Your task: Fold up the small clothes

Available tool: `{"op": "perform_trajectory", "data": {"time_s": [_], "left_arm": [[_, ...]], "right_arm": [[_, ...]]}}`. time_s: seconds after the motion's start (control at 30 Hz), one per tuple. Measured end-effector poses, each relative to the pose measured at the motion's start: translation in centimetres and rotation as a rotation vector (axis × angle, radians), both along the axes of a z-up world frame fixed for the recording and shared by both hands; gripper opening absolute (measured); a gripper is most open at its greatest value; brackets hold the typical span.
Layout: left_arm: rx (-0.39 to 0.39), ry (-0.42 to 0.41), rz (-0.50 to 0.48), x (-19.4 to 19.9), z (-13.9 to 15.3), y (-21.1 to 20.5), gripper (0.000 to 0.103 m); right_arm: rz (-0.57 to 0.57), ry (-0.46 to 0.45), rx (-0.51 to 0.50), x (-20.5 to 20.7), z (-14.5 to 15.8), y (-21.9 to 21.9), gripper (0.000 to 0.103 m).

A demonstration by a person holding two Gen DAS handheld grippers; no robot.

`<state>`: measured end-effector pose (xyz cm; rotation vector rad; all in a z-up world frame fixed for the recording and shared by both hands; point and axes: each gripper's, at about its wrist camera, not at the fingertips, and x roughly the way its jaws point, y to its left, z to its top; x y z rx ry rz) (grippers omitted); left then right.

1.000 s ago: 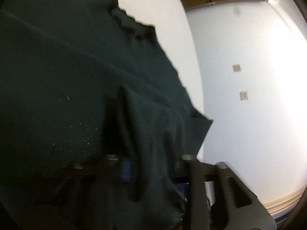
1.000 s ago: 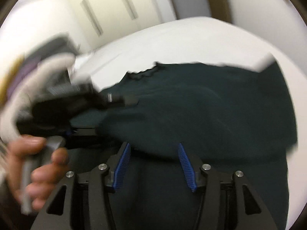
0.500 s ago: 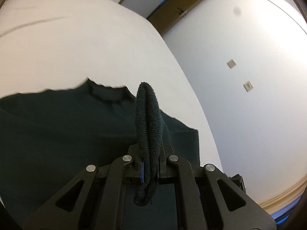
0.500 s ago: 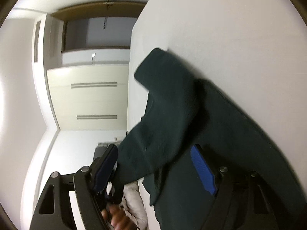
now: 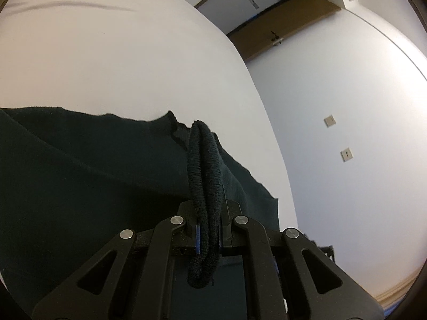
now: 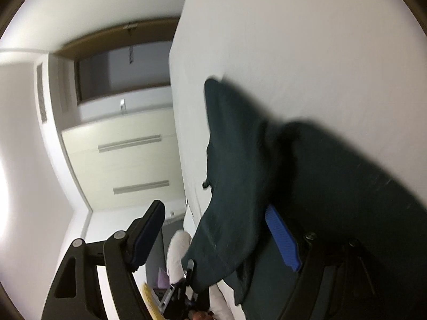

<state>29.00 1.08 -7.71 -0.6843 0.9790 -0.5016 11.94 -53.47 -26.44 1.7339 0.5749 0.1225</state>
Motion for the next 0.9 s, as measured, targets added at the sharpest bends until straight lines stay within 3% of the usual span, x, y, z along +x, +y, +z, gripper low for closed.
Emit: {"op": "perform_trajectory", "data": {"time_s": [0.37, 0.57, 0.73, 0.9], "left_arm": [[-0.064, 0.028, -0.030, 1.1, -1.3, -1.1, 0.007], [-0.115, 0.042, -0.017, 0.8, -1.6, 0.1, 0.007], [-0.094, 0.079, 0.002, 0.7, -3.6, 1.1, 0.007], [-0.053, 0.116, -0.008, 0.6, -7.0, 0.7, 0.007]], "right_arm": [[0.114, -0.009, 0.024, 2.4, -0.3, 2.7, 0.080], [0.031, -0.023, 0.000, 3.4, -0.8, 0.7, 0.076], [-0.065, -0.078, -0.099, 2.8, 0.2, -2.2, 0.076], [-0.091, -0.091, -0.079, 3.8, -1.0, -5.0, 0.074]]}}
